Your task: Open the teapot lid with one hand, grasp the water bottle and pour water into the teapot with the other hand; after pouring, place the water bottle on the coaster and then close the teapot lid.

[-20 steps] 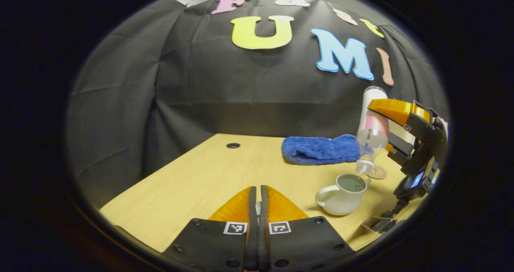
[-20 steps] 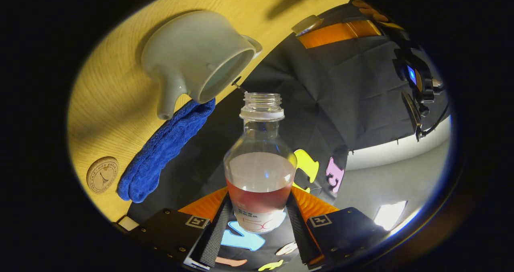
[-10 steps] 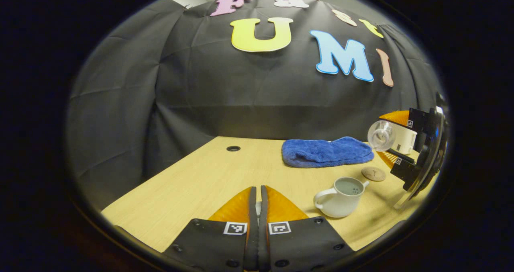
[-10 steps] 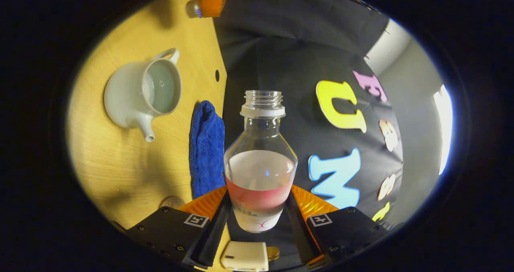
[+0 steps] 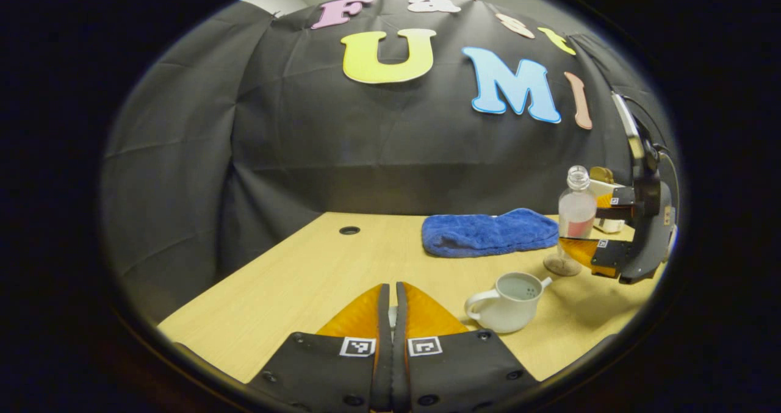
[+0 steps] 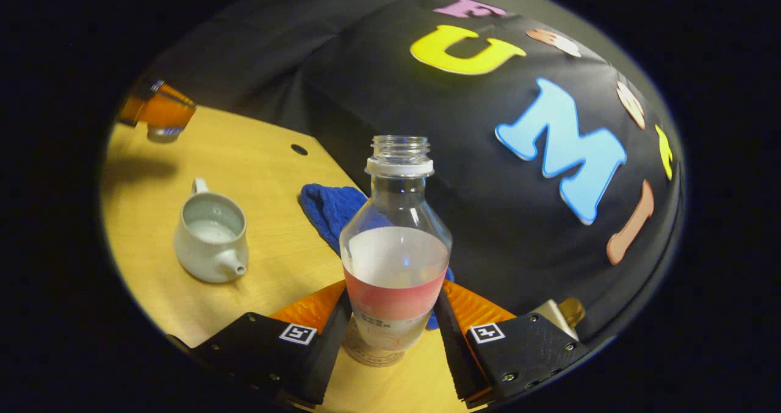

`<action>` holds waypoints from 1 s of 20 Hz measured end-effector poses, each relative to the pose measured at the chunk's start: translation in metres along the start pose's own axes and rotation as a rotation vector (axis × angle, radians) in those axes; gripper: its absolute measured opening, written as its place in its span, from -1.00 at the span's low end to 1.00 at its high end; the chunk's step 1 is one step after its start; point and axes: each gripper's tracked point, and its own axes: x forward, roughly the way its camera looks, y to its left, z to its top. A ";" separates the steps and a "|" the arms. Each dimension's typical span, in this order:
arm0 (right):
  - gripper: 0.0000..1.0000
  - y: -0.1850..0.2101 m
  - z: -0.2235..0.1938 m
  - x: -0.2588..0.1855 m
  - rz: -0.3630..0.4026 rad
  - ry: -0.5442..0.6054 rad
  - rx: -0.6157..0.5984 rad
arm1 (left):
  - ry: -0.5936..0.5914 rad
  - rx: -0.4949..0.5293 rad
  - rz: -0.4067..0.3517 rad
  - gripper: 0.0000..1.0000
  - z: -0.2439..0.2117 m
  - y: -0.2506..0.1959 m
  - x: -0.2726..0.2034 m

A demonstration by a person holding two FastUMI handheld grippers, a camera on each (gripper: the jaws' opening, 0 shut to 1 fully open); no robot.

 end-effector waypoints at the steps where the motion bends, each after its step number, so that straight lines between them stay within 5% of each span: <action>1: 0.52 -0.001 -0.004 0.001 0.022 0.010 0.063 | 0.000 0.001 -0.001 -0.89 0.001 0.000 0.000; 9: 0.53 -0.017 -0.022 0.016 0.052 0.021 0.340 | 0.003 -0.011 0.005 -0.89 -0.002 0.000 -0.002; 20: 0.58 -0.031 -0.031 0.021 0.016 0.049 0.387 | -0.001 -0.011 -0.017 -0.89 0.002 -0.018 0.000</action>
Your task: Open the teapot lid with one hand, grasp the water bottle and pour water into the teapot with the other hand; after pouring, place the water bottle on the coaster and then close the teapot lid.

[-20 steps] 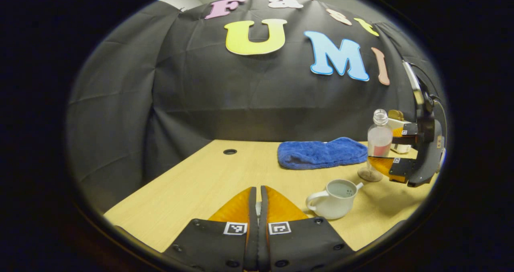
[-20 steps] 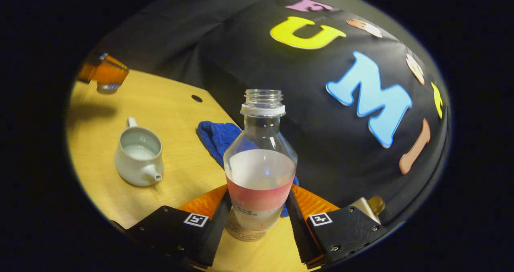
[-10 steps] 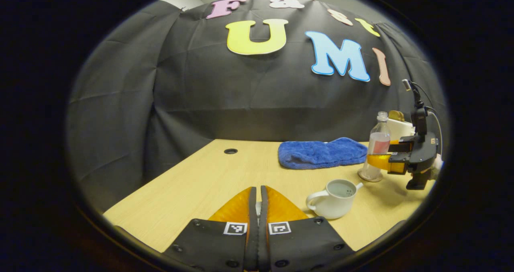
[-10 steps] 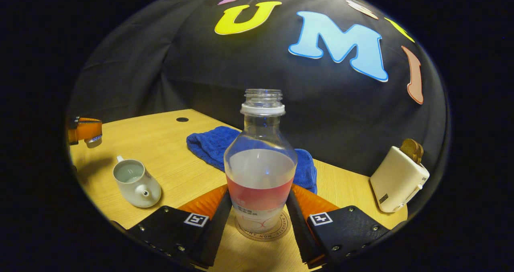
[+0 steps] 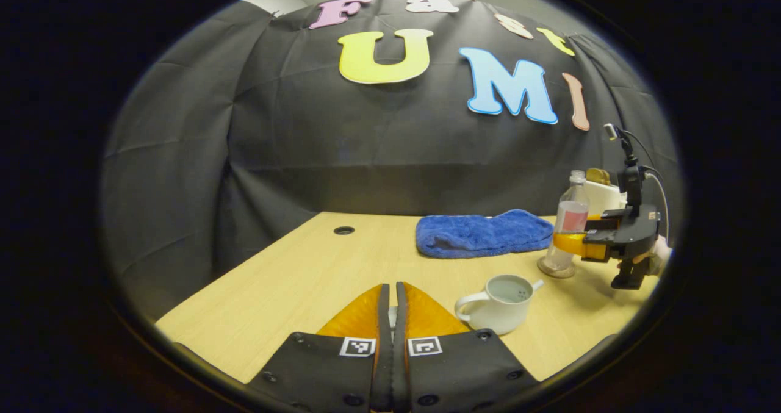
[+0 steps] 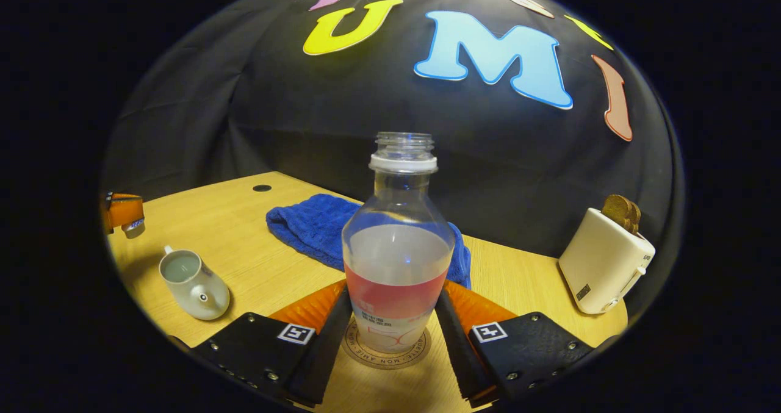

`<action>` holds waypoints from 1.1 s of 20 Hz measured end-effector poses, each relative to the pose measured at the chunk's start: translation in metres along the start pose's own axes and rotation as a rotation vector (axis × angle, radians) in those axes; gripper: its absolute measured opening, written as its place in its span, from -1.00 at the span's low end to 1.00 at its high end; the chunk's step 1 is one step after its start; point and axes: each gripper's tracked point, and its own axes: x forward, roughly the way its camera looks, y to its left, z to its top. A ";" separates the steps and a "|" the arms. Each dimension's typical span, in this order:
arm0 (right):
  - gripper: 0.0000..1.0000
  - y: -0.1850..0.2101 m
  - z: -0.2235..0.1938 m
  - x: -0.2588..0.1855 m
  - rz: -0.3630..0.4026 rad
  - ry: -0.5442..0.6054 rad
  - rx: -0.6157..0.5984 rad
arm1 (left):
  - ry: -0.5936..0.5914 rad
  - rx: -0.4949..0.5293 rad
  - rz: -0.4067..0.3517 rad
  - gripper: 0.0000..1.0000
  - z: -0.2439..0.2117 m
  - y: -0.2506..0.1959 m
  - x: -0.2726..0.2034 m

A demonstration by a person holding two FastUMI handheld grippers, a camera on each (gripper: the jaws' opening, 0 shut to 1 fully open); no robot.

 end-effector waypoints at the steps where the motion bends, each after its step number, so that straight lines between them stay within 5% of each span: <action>1: 0.58 -0.001 -0.004 0.002 -0.001 0.005 0.002 | -0.003 0.000 -0.005 -0.89 0.001 -0.004 0.000; 4: 0.94 -0.007 -0.007 -0.004 -0.014 -0.002 0.026 | -0.015 0.004 -0.022 -0.88 0.008 -0.014 0.000; 15: 0.94 -0.046 -0.009 -0.058 -0.031 -0.038 0.151 | -0.061 0.029 -0.139 -0.89 0.036 -0.085 0.015; 22: 0.94 -0.087 -0.013 -0.111 -0.110 -0.094 0.167 | -0.038 0.073 -0.207 -0.90 0.030 -0.132 0.032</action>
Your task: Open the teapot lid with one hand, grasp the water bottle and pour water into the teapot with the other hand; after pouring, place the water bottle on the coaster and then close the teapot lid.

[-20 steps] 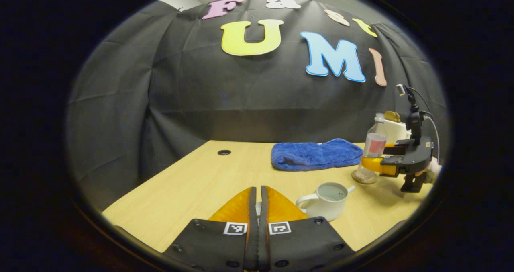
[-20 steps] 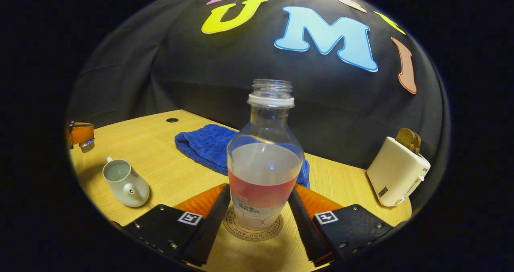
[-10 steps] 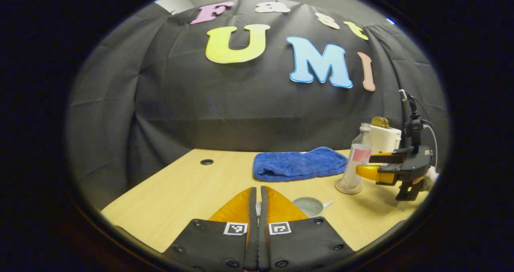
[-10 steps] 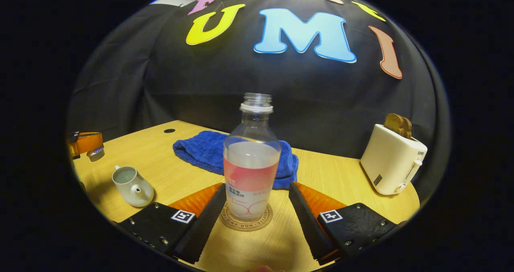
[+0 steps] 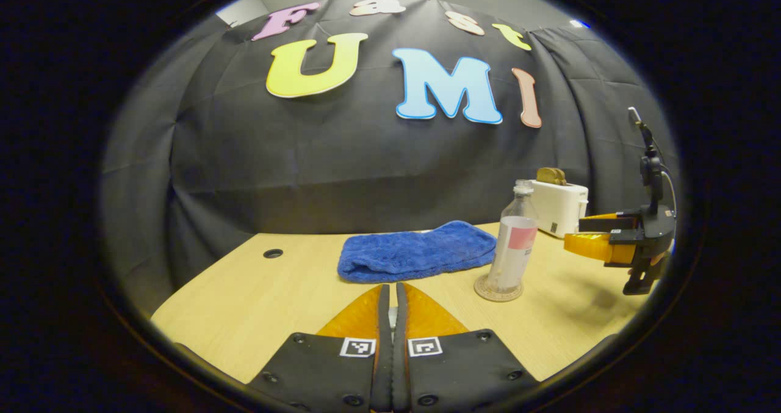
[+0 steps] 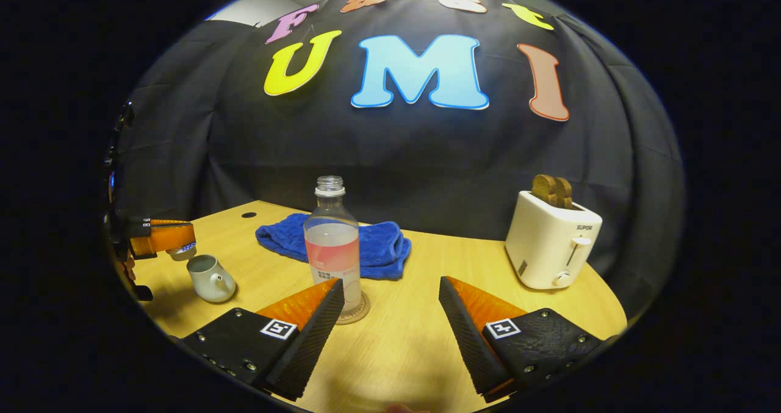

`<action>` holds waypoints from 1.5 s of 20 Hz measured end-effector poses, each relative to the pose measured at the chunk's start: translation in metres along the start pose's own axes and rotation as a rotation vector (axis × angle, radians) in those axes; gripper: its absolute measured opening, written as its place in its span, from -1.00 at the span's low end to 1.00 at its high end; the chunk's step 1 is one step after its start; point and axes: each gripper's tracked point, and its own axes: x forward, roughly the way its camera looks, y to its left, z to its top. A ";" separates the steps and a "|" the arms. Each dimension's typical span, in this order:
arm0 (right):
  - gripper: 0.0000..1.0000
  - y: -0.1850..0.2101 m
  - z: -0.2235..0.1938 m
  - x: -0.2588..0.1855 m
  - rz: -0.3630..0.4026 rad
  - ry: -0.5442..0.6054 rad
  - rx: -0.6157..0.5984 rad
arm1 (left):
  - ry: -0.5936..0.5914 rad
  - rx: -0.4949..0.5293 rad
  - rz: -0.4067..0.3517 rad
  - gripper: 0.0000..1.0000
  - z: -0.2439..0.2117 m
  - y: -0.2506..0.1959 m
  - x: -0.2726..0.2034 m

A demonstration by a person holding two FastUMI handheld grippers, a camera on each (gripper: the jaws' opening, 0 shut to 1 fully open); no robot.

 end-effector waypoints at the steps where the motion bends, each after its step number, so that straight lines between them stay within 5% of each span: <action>1: 0.94 -0.006 -0.002 -0.007 -0.012 -0.006 0.002 | 0.005 0.001 -0.006 -0.92 -0.002 -0.004 0.004; 14: 0.94 -0.022 -0.007 -0.042 -0.047 -0.051 0.057 | 0.050 0.008 0.033 -0.88 -0.025 -0.003 0.026; 19: 0.94 -0.018 -0.006 -0.044 -0.049 -0.055 0.039 | 0.048 -0.045 0.020 -0.55 -0.027 -0.002 0.027; 30: 0.94 0.030 0.010 -0.072 -0.055 -0.092 0.006 | -0.030 -0.047 0.030 -0.62 0.006 -0.021 -0.033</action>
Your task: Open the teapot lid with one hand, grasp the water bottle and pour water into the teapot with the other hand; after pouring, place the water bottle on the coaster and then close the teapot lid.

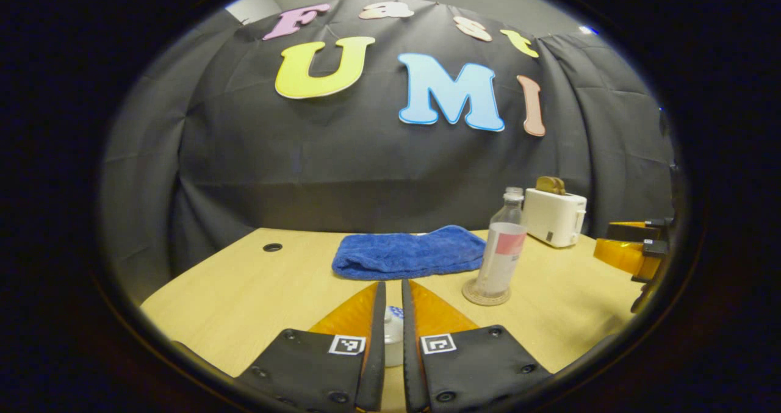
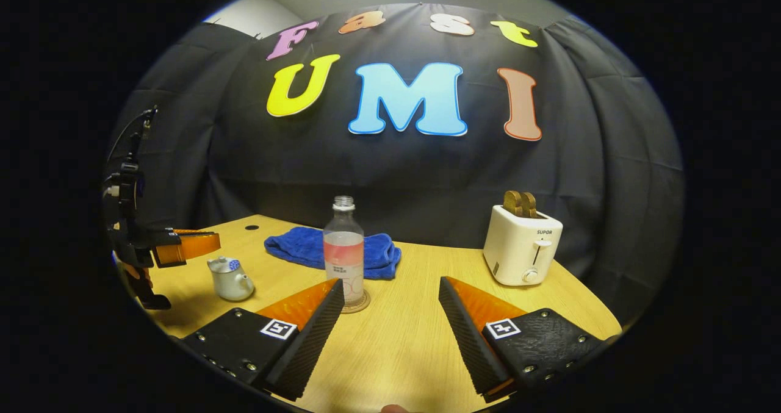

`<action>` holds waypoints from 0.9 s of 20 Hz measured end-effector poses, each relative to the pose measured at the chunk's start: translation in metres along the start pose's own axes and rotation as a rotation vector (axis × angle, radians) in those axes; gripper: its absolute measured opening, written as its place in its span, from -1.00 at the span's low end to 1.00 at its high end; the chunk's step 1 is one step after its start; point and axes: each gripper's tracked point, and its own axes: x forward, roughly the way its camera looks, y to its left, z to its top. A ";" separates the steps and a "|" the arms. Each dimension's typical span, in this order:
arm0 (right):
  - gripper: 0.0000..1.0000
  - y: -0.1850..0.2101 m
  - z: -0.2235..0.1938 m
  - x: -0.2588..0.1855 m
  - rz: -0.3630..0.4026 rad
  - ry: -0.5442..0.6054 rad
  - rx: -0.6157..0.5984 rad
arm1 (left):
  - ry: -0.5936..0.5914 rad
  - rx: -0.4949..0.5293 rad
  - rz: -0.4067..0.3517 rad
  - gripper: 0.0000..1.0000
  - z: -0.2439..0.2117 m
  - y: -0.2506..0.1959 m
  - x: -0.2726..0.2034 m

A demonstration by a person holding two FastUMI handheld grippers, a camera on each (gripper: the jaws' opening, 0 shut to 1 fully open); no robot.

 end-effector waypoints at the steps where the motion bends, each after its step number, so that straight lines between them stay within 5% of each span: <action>1: 0.94 0.007 -0.001 -0.006 -0.002 -0.001 -0.007 | 0.001 0.001 -0.014 -0.62 -0.001 -0.007 -0.007; 6: 0.94 0.034 0.003 -0.038 -0.010 -0.012 -0.013 | -0.016 -0.001 -0.066 -0.55 0.012 -0.039 -0.048; 18: 0.93 0.063 0.030 -0.098 0.038 -0.088 0.038 | -0.086 0.011 -0.022 -0.55 0.037 -0.048 -0.124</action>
